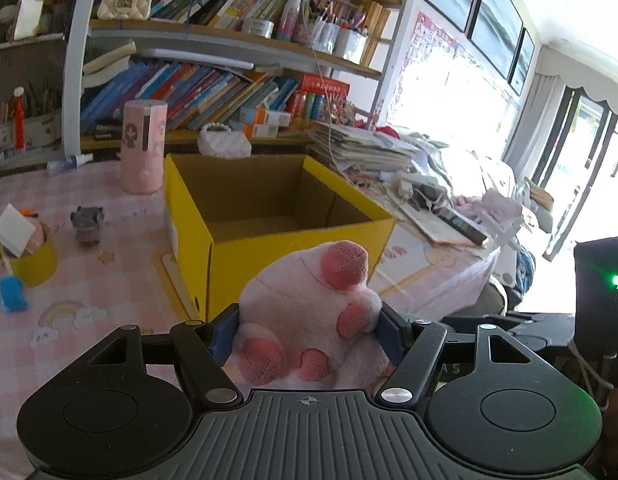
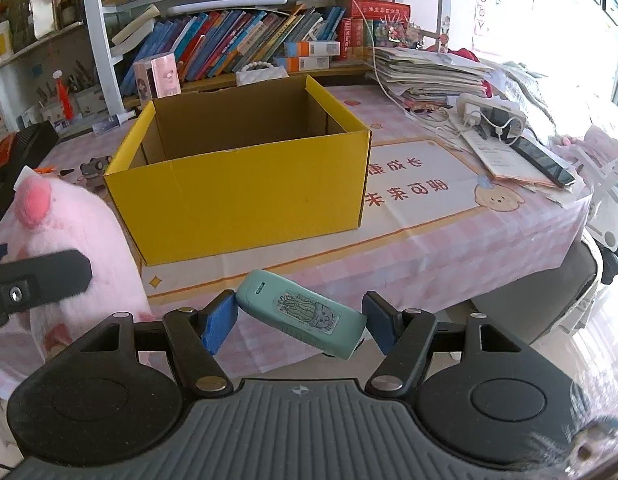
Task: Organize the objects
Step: 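Carry the pig and eraser in both grippers over the yellow box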
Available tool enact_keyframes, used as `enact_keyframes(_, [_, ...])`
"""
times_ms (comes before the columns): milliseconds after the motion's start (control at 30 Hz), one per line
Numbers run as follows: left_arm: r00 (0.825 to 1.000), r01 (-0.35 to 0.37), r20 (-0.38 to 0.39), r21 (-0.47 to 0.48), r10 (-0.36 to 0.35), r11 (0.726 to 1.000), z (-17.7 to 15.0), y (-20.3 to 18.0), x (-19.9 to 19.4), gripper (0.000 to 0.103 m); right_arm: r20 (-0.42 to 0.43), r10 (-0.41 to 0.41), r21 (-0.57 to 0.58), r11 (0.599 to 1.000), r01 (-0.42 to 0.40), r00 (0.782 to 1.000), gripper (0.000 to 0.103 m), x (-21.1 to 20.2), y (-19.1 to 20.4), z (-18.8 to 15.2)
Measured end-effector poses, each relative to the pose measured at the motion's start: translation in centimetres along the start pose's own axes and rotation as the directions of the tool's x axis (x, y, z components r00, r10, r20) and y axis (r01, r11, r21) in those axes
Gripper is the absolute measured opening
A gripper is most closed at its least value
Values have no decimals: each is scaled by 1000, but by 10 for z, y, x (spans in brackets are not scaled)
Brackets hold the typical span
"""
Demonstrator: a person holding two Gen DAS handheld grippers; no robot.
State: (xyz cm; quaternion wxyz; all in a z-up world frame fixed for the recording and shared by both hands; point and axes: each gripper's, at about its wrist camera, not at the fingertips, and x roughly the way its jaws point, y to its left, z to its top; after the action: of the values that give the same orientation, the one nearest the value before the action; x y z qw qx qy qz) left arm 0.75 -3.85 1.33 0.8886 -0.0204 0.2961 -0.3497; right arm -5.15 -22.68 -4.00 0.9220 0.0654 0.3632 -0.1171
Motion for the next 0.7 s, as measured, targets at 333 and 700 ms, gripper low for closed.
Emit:
enact_keyframes(333, [993,-15,117,6,14,1000,47,4,18,70,91,27,-44,999,-23,995,66,18,-7,45])
enact_keyframes(700, [978,-135,165,16,131,991,86,1,73,70,196,81,-95,993,-63,977,66,63,-33,127])
